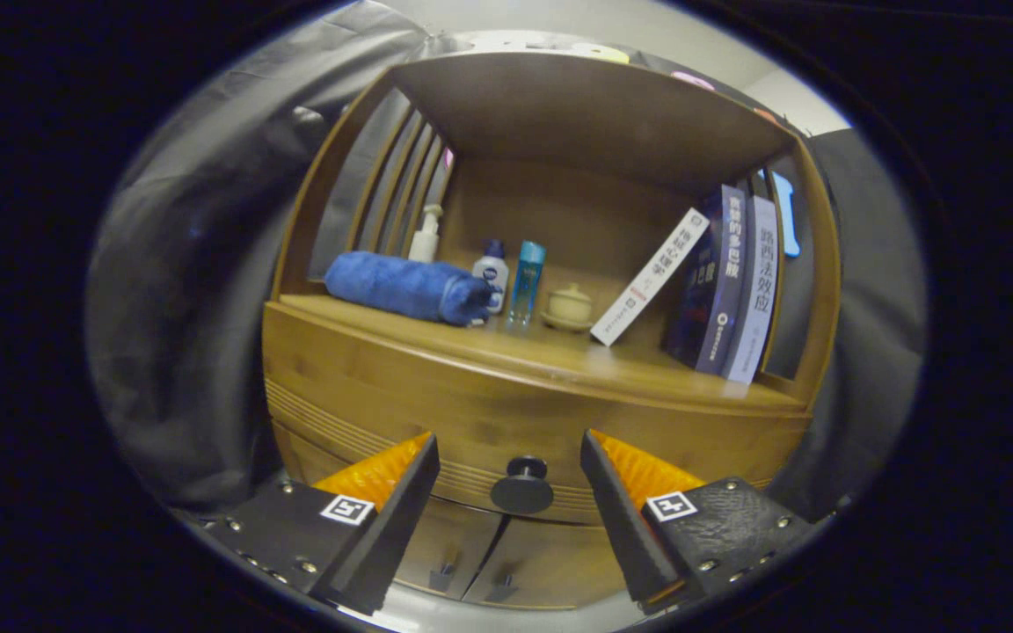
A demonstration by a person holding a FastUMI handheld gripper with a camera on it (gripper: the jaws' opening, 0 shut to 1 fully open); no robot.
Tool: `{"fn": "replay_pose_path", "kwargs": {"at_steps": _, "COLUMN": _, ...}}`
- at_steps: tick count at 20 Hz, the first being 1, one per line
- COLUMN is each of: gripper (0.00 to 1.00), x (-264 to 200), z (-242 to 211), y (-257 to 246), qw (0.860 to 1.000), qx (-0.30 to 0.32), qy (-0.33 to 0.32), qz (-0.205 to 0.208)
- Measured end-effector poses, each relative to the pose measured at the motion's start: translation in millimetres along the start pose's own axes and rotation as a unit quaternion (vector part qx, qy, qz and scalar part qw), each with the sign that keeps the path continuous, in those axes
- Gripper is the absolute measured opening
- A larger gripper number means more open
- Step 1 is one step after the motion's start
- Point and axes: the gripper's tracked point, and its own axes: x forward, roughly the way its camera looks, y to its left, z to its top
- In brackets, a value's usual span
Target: Pull open the drawer, take out the items inside it, and place them on the countertop above the cabinet.
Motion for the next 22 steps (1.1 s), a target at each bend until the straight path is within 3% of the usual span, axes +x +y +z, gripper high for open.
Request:
{"fn": "replay_pose_path", "kwargs": {"at_steps": 2, "gripper": 0.95, "x": 13, "z": -9, "y": -6, "qw": 1.000, "qx": -0.004, "qy": 0.012, "qz": -0.008}}
{"fn": "replay_pose_path", "kwargs": {"at_steps": 9, "gripper": 0.42, "x": 17, "z": -18, "y": -4, "qw": 1.000, "qx": 0.002, "qy": 0.024, "qz": -0.013}}
{"fn": "replay_pose_path", "kwargs": {"at_steps": 16, "gripper": 0.36, "x": 15, "z": -20, "y": -8, "qw": 0.996, "qx": 0.067, "qy": 0.043, "qz": -0.028}}
{"fn": "replay_pose_path", "kwargs": {"at_steps": 22, "gripper": 0.19, "x": 14, "z": -21, "y": -8, "qw": 0.996, "qx": 0.069, "qy": 0.047, "qz": -0.036}}
